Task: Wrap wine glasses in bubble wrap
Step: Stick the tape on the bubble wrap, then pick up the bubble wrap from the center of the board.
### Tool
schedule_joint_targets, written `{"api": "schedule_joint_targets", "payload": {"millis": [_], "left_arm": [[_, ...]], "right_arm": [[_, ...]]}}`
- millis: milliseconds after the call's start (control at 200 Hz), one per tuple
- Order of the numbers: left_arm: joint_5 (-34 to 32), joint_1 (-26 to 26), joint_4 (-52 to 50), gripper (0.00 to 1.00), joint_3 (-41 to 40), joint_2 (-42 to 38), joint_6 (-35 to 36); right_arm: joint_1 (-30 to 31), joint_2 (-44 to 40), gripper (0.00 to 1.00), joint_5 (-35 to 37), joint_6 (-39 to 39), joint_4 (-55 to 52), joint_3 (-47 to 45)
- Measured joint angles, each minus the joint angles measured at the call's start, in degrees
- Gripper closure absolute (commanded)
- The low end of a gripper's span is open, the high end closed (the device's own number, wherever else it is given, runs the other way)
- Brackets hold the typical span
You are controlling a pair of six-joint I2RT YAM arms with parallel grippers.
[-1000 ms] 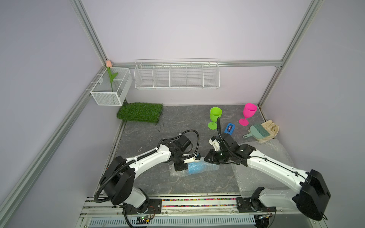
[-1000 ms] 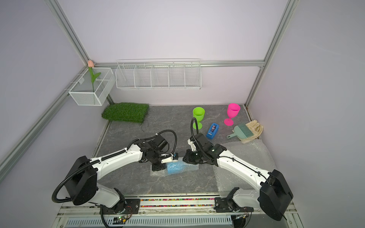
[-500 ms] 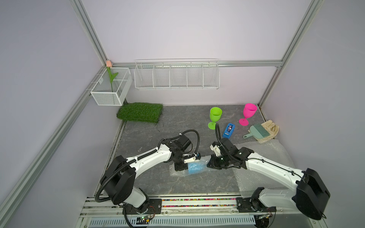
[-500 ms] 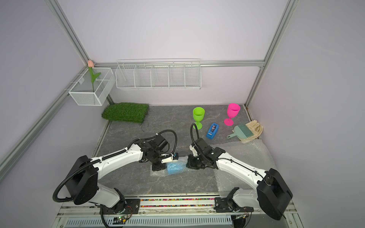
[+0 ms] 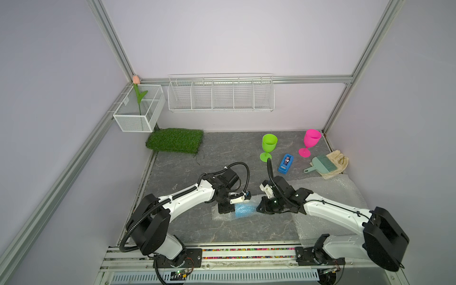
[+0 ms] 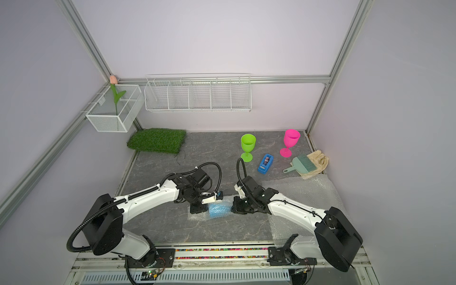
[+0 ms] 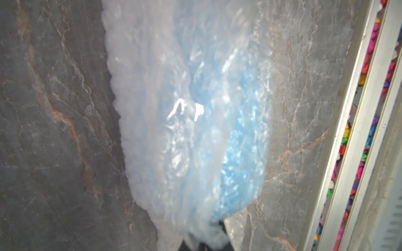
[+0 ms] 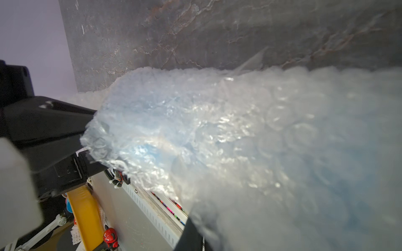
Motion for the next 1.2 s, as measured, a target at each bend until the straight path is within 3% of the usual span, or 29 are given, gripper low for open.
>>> {"api": "schedule_joint_targets", "payload": {"millis": [165, 295, 520, 675, 895, 1200], "left_arm": [[-0.1, 0.0, 0.0, 1.00, 0.0, 0.0, 0.0], [-0.2, 0.0, 0.0, 1.00, 0.0, -0.1, 0.0], [-0.1, 0.0, 0.2, 1.00, 0.0, -1.4, 0.0], [0.0, 0.0, 0.5, 1.00, 0.0, -2.7, 0.0], [-0.1, 0.0, 0.6, 1.00, 0.0, -3.0, 0.2], [-1.4, 0.3, 0.0, 1.00, -0.7, -3.1, 0.2]], "right_arm": [[-0.4, -7.7, 0.69, 2.3, -9.7, -5.2, 4.0], [-1.5, -8.8, 0.43, 2.4, -24.5, -8.9, 10.1], [-1.6, -6.8, 0.31, 0.7, -56.9, -18.3, 15.1], [-1.6, -3.9, 0.26, 1.4, -71.3, -21.2, 15.2], [-1.5, 3.8, 0.27, 2.9, -81.4, -21.3, 15.2], [-1.5, 5.9, 0.30, 5.5, -88.5, -16.4, 15.2]]}}
